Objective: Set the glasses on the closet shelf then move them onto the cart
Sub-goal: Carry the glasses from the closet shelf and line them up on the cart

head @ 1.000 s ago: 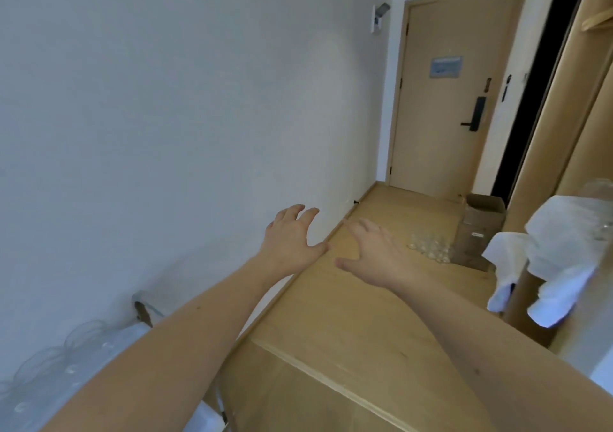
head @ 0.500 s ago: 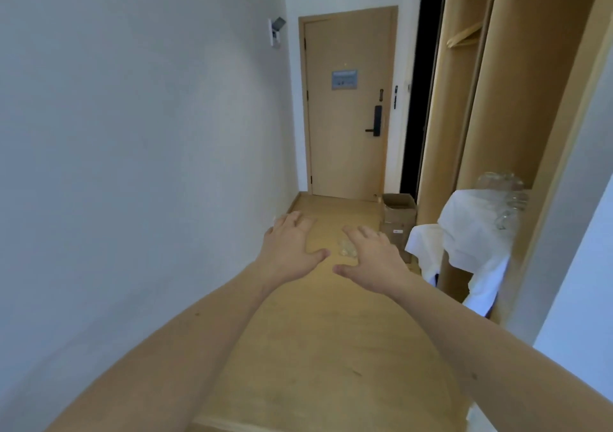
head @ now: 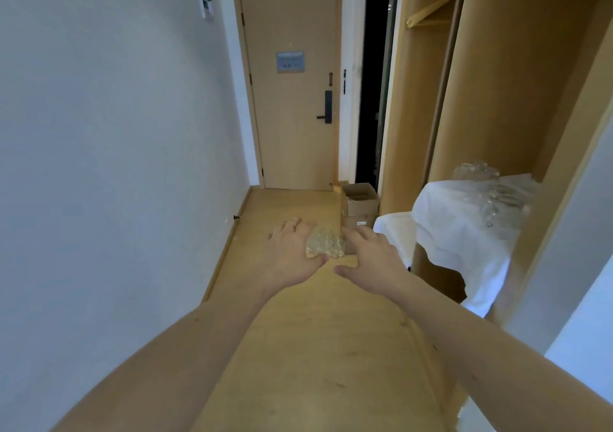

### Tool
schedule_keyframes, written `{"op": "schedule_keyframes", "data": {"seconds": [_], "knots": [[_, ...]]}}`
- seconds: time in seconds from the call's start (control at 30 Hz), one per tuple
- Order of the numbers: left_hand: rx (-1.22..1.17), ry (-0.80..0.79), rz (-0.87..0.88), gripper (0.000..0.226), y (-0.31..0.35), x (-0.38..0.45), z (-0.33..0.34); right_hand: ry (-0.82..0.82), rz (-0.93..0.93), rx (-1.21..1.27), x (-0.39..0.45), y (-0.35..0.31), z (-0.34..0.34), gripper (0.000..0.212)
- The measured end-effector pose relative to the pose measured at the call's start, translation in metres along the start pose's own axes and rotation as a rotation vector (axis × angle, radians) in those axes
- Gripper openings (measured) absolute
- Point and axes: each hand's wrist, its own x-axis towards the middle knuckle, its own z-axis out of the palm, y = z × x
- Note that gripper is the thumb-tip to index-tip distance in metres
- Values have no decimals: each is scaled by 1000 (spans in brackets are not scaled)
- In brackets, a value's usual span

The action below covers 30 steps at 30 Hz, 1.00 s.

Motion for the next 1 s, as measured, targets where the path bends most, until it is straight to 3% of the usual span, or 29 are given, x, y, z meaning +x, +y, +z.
{"op": "schedule_keyframes", "data": {"seconds": [0.4,1.0], "knots": [[-8,-56,107,76,-18,104,28,-22,162,-28,81,29,14,79],[-47,-117,207,71,14,342,81,-25,274,30,270,146,10,68]]}}
